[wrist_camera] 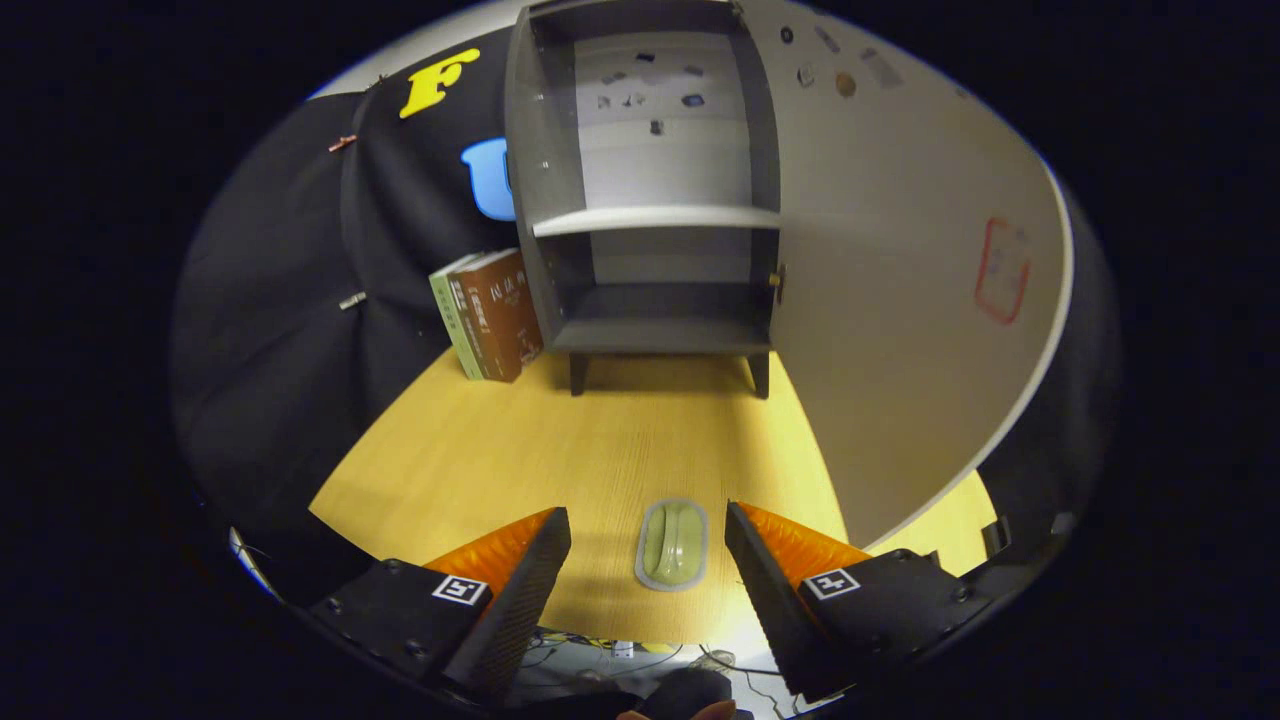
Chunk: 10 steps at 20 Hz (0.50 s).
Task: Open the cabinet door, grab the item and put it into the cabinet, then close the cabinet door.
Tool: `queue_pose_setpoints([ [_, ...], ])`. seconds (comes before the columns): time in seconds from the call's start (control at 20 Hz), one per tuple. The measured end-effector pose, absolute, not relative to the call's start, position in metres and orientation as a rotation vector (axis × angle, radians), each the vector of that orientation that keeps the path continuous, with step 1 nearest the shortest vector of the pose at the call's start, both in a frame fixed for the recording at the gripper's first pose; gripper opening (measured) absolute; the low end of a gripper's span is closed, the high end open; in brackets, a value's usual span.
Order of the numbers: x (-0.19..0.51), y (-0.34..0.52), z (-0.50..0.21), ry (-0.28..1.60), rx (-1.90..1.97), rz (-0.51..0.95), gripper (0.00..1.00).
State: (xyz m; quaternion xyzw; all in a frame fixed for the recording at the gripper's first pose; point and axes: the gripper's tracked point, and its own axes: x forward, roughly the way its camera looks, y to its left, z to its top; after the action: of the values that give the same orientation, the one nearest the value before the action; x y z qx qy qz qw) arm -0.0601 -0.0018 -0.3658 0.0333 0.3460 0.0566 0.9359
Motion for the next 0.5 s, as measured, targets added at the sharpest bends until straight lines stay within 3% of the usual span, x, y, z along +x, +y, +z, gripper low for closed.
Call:
queue_pose_setpoints([
  [0.4, -0.021, -0.004, -0.492, 0.871, 0.054, 0.026, 0.98],
  [0.5, -0.02, -0.006, -0.512, 0.899, 0.046, 0.006, 0.92],
])
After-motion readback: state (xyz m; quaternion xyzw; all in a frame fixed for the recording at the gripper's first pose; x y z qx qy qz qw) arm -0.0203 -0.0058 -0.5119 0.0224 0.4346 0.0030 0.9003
